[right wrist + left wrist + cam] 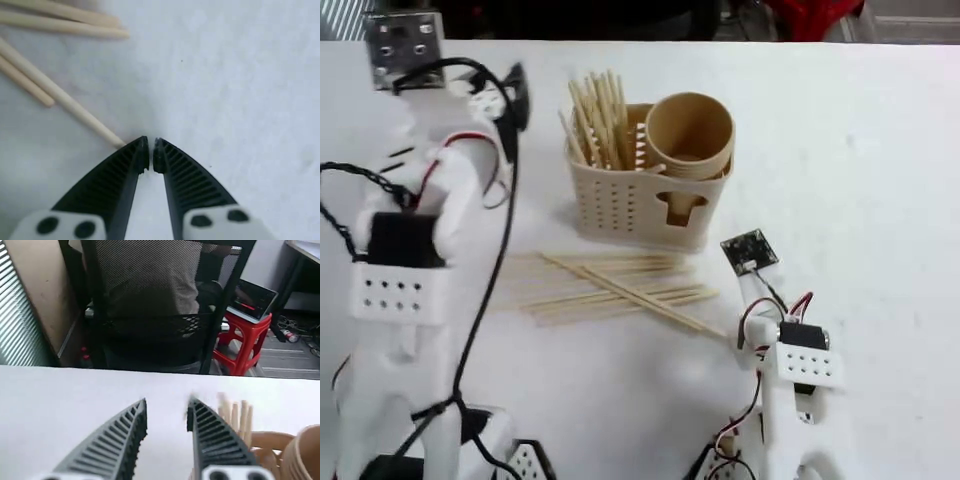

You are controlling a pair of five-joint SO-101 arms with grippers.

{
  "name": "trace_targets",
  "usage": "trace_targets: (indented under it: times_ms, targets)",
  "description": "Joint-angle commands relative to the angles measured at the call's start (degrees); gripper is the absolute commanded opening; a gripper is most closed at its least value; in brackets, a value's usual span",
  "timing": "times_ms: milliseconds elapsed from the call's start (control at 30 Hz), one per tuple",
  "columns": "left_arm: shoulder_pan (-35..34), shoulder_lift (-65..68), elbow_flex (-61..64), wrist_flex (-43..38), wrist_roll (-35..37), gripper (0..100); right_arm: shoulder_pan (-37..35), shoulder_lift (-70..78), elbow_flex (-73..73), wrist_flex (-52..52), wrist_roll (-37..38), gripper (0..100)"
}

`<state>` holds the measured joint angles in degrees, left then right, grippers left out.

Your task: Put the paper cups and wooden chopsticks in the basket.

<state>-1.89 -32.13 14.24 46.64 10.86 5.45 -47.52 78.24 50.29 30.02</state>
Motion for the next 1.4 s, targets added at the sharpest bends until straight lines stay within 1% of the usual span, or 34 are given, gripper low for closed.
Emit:
trace_targets:
  times_ms: [0,67,133,200,233,300,400,467,533,633,733,800,833,933,1067,1133,1233,1367]
  targets:
    - [-8.4,1.1,-0.7,1.8,-0.3,15,-0.5,-0.9,-0.2,-1.0,-0.1,3.9]
    - [-11.7,3.8,2.3,3.0,0.5,15,-0.5,-0.9,-0.3,-1.3,0.1,3.9]
    - [-14.5,7.4,6.9,3.3,3.3,15,-0.2,-0.9,-0.4,-4.2,0.1,3.9]
    - [-17.2,11.6,11.7,2.5,5.1,15,0.0,-0.9,-0.5,-8.0,0.4,3.9]
    - [-17.7,14.2,13.9,1.1,5.4,15,-0.2,-0.9,-0.9,-8.3,0.5,3.9]
    - [-17.9,19.4,16.4,-2.4,5.5,15,-1.5,-0.8,-4.0,-5.3,1.8,3.9]
    - [-18.2,26.5,16.1,-6.6,5.5,15,-6.0,-0.4,-13.4,5.1,4.6,3.9]
    - [-19.2,31.0,15.0,-9.5,5.5,15,-10.7,-0.4,-21.1,12.4,4.9,3.9]
    - [-20.4,35.1,13.7,-12.0,5.4,15,-16.9,-0.3,-28.5,18.7,4.9,4.3]
    - [-23.3,39.9,11.1,-12.5,5.4,15,-29.4,0.3,-36.3,25.1,4.8,11.1]
    - [-24.0,42.6,9.0,-12.5,5.4,15,-40.9,4.4,-38.5,24.7,4.8,18.3]
    - [-24.0,43.2,8.5,-12.5,5.4,15,-45.9,8.9,-38.2,21.3,4.4,18.5]
    - [-23.9,43.1,8.6,-12.5,5.4,15,-47.3,11.5,-38.2,19.5,4.4,18.0]
    - [-23.7,43.1,8.8,-12.5,5.4,15,-47.5,19.6,-38.3,13.1,4.9,17.7]
    - [-23.8,43.1,8.6,-12.5,5.4,15,-46.0,29.6,-38.2,5.1,8.1,17.6]
    - [-23.7,43.1,8.6,-12.5,5.4,15,-44.4,33.4,-38.3,2.3,8.4,17.6]
    - [-23.6,43.1,8.6,-12.5,5.4,15,-41.9,36.4,-38.2,-2.0,8.4,17.6]
    - [-23.6,43.1,8.6,-12.6,5.4,15,-40.0,39.0,-38.2,-4.4,8.4,17.6]
